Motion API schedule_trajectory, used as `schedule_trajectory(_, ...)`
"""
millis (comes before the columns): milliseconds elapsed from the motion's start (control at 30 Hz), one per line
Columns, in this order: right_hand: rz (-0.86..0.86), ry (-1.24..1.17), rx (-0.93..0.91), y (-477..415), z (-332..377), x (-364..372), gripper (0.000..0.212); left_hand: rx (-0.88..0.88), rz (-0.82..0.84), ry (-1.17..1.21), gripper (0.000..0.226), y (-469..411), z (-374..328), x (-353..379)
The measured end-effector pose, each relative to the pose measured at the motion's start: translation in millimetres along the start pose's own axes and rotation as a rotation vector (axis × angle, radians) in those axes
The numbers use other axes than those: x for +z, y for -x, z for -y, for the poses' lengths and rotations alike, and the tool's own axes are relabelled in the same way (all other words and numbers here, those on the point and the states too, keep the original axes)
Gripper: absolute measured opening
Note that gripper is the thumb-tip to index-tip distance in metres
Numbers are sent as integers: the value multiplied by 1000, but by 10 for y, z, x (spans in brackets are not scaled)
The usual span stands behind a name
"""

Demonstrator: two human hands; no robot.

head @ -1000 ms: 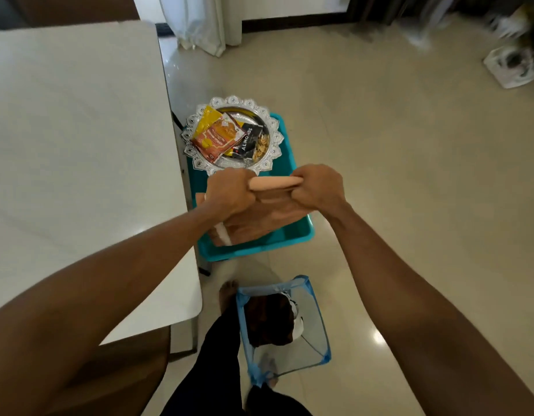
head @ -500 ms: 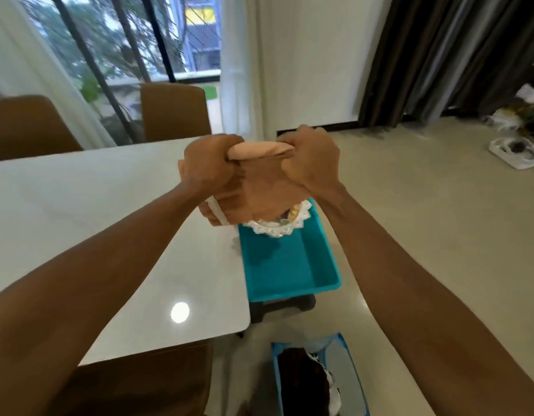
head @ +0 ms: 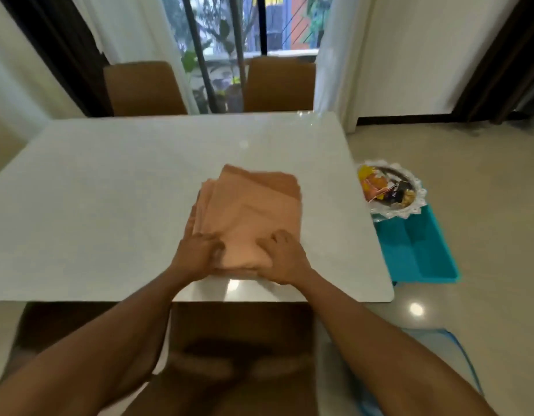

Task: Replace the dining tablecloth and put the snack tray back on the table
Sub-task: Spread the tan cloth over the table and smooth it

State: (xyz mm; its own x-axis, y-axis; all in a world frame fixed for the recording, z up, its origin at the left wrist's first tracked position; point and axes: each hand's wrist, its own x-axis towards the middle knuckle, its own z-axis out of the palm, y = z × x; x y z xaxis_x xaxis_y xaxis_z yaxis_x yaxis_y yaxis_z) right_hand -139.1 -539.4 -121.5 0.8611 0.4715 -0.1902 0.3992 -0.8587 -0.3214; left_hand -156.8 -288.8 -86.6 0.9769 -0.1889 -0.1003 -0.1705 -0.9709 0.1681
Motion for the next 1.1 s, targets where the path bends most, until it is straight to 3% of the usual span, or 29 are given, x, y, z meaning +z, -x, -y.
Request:
schedule_trajectory(100, -67, -70, 131, -166, 297, 270, 100, 162, -111, 117, 37, 138, 348, 171)
schedule_trajectory(200, -81, -18, 218, -451, 668, 445, 113, 142, -119, 215, 30, 176, 720, 153)
schedule_trajectory(367, -21, 63, 288, -719, 1181, 625, 88, 97, -46, 328, 40, 315, 1296, 66)
schedule_trajectory(533, 5, 106, 235, -1065, 1774, 753, 80, 32, -103, 392, 38, 622, 1914, 10)
schedule_trajectory(633, 56, 90, 173, -1340, 2107, 769, 84, -73, -201, 411, 35, 839, 2215, -9)
schedule_trajectory(800, 227, 131, 37, -1874, 2609, 680, 70, -374, -297, 478, 47, 1217, 2642, 38)
schedule_trajectory(933, 71, 208, -138, -2084, 3082, 700, 79, -520, -257, 478, 51, 1326, 2857, 98)
schedule_trajectory(1000, 55, 199, -197, -2133, 3380, 749, 84, -512, -216, 415, 54, 1307, 2903, 118)
schedule_trajectory(1100, -7, 101, -178, -2208, 3629, 806, 66, -455, -201, 352, 57, 1240, 2940, 145)
